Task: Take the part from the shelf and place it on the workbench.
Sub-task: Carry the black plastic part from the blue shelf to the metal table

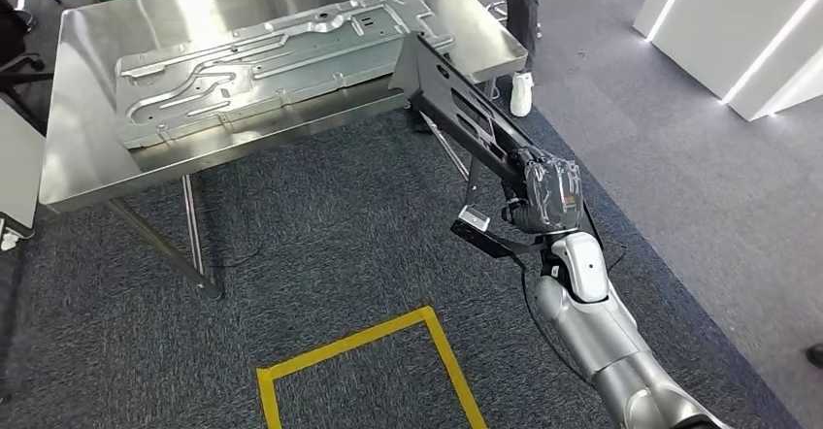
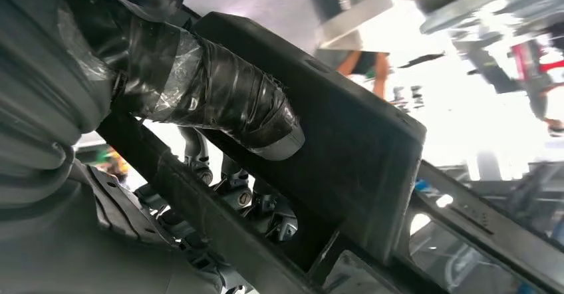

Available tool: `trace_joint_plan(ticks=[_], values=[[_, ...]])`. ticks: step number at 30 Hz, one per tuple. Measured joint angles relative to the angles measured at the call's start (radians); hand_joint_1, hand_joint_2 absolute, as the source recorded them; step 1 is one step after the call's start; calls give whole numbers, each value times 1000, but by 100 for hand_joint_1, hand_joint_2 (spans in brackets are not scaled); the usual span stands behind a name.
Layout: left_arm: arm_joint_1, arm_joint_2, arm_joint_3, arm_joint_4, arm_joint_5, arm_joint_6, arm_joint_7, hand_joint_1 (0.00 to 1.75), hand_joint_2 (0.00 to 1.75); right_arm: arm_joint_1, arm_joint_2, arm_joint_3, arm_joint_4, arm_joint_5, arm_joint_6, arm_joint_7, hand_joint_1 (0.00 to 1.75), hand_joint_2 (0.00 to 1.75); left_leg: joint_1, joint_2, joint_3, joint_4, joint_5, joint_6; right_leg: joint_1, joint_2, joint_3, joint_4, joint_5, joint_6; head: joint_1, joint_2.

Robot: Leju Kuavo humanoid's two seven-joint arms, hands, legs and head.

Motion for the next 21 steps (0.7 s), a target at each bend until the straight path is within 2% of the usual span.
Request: trace_joint_plan(ticks=[1, 2, 3, 4, 6, 7, 8, 10, 11, 12, 13, 14, 15, 16, 17, 18, 19, 21], values=[[1, 1, 0, 0, 1, 0, -1, 0, 175, 2, 2, 0, 0, 4, 0, -1, 175, 175, 2, 4, -29, 10, -41, -3, -1, -12, 25, -4, -17, 1, 0, 0], [4, 2, 0, 0, 2, 0, -3, 0, 175, 4, 5, 1, 0, 7, 0, -2, 175, 175, 3, 7, -47, -4, -69, -5, -2, -23, 51, -6, -36, 3, 0, 0], [8, 3, 0, 1, 2, -1, -4, 0, 175, 5, 8, 2, 0, 10, 0, -1, 175, 175, 3, 11, -55, -41, -70, -3, -3, -35, 79, -8, -55, 4, 0, 0], [12, 4, 0, 1, 3, -1, -4, 0, 175, 6, 11, 4, 0, 11, 0, 1, 175, 175, 1, 22, -57, -95, -34, 3, -2, -47, 104, -9, -76, 7, 0, 0], [18, 8, 0, 4, 5, -1, -4, 0, 175, 6, 14, 9, 3, 12, 0, 8, 175, 175, -10, 65, -60, -211, 126, 25, 2, -68, 147, -11, -114, 14, 1, 0], [19, 10, 0, 5, 7, -1, -4, 0, 175, 5, 15, 12, 5, 12, 0, 12, 175, 175, -16, 81, -58, -244, 190, 34, 5, -78, 163, -16, -131, 19, 1, 0], [18, 11, 0, 7, 8, -1, -3, 0, 175, 2, 17, 15, 7, 13, 0, 15, 175, 175, -20, 85, -55, -262, 228, 41, 8, -86, 180, -17, -141, 26, 1, 0], [13, 13, 0, 7, 10, -2, -2, 0, 175, -10, 21, 19, 8, 13, 0, 19, 175, 175, -18, 58, -30, -268, 216, 50, 8, -94, 191, 9, -132, 39, 2, 0], [11, 14, 0, 7, 11, -2, -3, 0, 175, -18, 23, 19, 8, 13, 0, 19, 175, 175, -15, 45, -15, -274, 209, 56, 6, -80, 179, 51, -115, 43, 2, 0], [8, 15, 0, 7, 12, -3, -3, 0, 175, -25, 23, 21, 8, 13, 0, 20, 175, 175, -13, 33, 2, -279, 202, 62, 3, -58, 149, 109, -102, 44, 3, 0], [5, 15, 0, 6, 13, -5, -4, 0, 175, -29, 23, 23, 8, 14, -1, 21, 175, 175, -10, 20, 17, -283, 193, 67, 1, -32, 106, 174, -105, 44, 4, 0], [2, 15, 0, 6, 14, -6, -5, 0, 175, -32, 21, 26, 9, 15, -1, 24, 175, 175, -11, 6, 30, -284, 182, 70, 0, -10, 61, 233, -126, 43, 5, 0], [-1, 15, 0, 6, 15, -8, -6, 0, 175, -34, 20, 30, 10, 17, -1, 27, 175, 175, -10, -10, 42, -284, 171, 71, 0, 1, 16, 273, -170, 43, 5, 0], [-2, 15, 0, 6, 16, -10, -7, 0, 175, -36, 19, 35, 11, 19, -1, 31, 175, 175, -10, -28, 56, -284, 158, 71, -1, 5, -21, 292, -220, 45, 6, 0], [-2, 15, 0, 6, 18, -12, -8, 0, 175, -40, 18, 39, 13, 22, -1, 35, 175, 175, -9, -44, 71, -283, 146, 69, -2, 6, -48, 289, -261, 47, 6, 0], [-1, 15, 0, 7, 19, -15, -9, 0, 175, -45, 18, 43, 15, 23, -1, 38, 175, 175, -9, -60, 88, -282, 132, 66, -2, 8, -64, 267, -277, 49, 6, 0], [1, 15, 0, 7, 20, -17, -10, 0, 175, -51, 17, 47, 18, 24, 0, 41, 175, 175, -8, -75, 106, -280, 118, 62, -4, 13, -72, 226, -253, 53, 6, 0], [5, 16, 0, 7, 21, -19, -10, 0, 175, -66, 13, 59, 27, 23, 3, 53, 175, 175, -7, -103, 131, -272, 88, 52, -10, 44, -76, 120, -110, 58, 6, 0]])
